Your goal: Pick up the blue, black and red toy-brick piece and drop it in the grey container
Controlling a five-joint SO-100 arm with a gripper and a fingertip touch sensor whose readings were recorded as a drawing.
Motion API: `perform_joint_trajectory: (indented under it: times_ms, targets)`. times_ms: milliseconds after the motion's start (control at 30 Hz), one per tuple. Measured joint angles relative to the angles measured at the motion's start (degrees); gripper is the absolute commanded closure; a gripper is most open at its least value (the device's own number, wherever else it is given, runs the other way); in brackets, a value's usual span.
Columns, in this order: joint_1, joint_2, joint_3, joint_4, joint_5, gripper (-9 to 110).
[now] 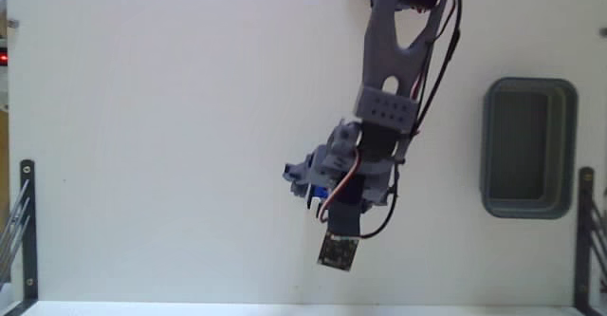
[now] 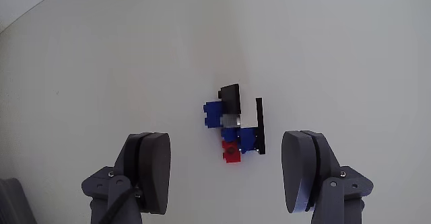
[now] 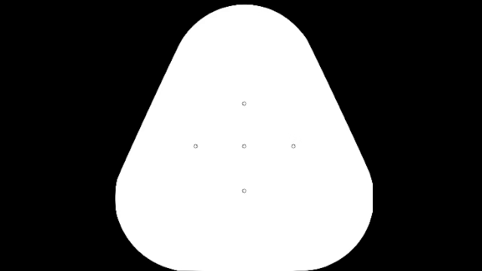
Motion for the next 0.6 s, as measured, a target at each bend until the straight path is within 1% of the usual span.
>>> perform_joint_trajectory:
  times_ms: [600]
  targets:
    - [0.00,-15.29,-17.58,1.49,0.00,-9]
